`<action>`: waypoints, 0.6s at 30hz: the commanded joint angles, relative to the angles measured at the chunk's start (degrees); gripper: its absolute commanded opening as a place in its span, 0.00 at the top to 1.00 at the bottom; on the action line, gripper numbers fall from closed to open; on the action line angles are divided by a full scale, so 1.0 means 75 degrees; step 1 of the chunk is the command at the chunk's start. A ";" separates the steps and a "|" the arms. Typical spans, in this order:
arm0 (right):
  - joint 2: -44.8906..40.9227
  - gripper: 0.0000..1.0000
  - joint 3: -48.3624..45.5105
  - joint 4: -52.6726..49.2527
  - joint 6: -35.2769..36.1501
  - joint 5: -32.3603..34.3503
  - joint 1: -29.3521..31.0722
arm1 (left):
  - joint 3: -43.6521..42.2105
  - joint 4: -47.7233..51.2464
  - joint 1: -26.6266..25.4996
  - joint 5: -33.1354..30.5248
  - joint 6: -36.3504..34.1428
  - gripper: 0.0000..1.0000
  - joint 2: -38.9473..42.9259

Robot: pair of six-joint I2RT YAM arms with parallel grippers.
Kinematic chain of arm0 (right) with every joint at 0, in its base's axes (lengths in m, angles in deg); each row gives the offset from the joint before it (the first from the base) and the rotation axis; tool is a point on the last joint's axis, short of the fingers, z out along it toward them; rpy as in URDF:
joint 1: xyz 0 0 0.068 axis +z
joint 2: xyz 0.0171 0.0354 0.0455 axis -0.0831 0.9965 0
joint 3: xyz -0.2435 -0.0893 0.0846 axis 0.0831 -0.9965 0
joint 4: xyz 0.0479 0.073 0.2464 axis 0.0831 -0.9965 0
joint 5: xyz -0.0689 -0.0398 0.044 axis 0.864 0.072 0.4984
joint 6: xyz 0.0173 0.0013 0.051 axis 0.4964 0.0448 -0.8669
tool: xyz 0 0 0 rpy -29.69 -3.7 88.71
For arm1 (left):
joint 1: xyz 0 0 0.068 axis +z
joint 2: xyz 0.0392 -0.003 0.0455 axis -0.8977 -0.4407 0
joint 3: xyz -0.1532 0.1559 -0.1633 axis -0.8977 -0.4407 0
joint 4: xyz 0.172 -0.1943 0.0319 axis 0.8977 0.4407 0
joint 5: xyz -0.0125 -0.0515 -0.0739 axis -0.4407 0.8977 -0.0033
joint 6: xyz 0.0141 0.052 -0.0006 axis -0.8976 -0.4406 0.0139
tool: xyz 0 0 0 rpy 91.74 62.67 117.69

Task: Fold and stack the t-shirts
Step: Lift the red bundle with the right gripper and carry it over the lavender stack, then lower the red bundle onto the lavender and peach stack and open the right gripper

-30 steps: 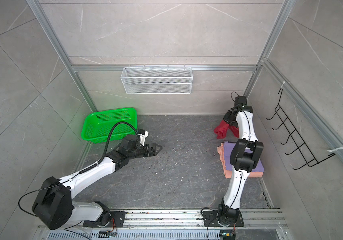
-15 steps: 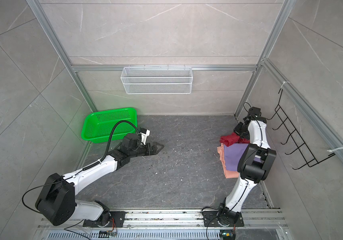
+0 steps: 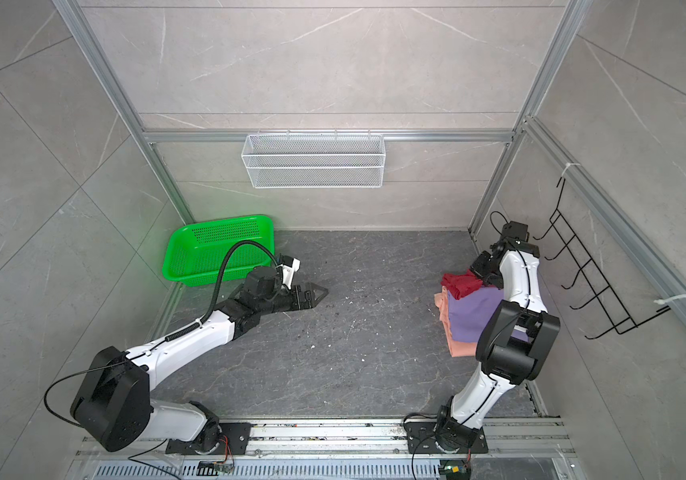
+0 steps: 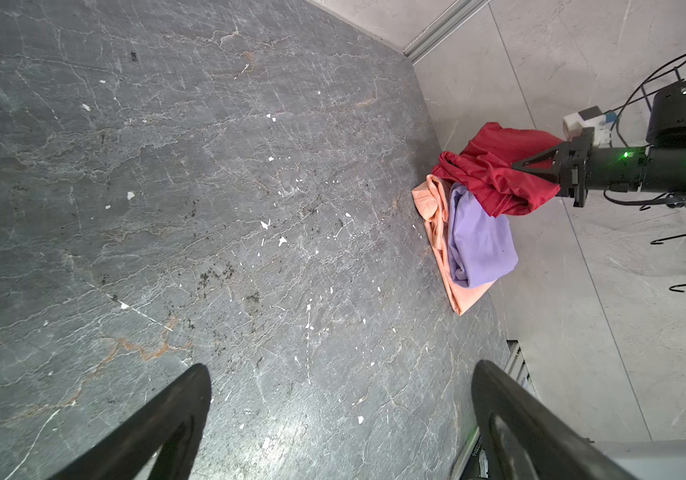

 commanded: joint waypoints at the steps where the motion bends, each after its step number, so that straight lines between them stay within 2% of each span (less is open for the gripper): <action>1: -0.0610 1.00 -0.0219 0.0323 0.0116 0.0090 -0.0093 | 0.0034 -0.0347 0.0021 0.0271 0.0019 0.00 0.0188; 4: -0.0673 1.00 -0.0076 0.0363 0.0122 0.0065 -0.0176 | -0.0036 -0.0394 0.0030 0.0269 0.0015 0.00 0.0217; 12: -0.0493 1.00 0.0251 0.1164 -0.0188 -0.0705 -0.0219 | -0.0125 -0.0553 0.0030 0.0318 0.0087 0.00 0.0159; 18: -0.0354 1.00 0.0885 0.0836 -0.0413 -0.0858 -0.0218 | -0.0153 -0.0547 0.0025 0.0293 0.0138 0.00 0.0153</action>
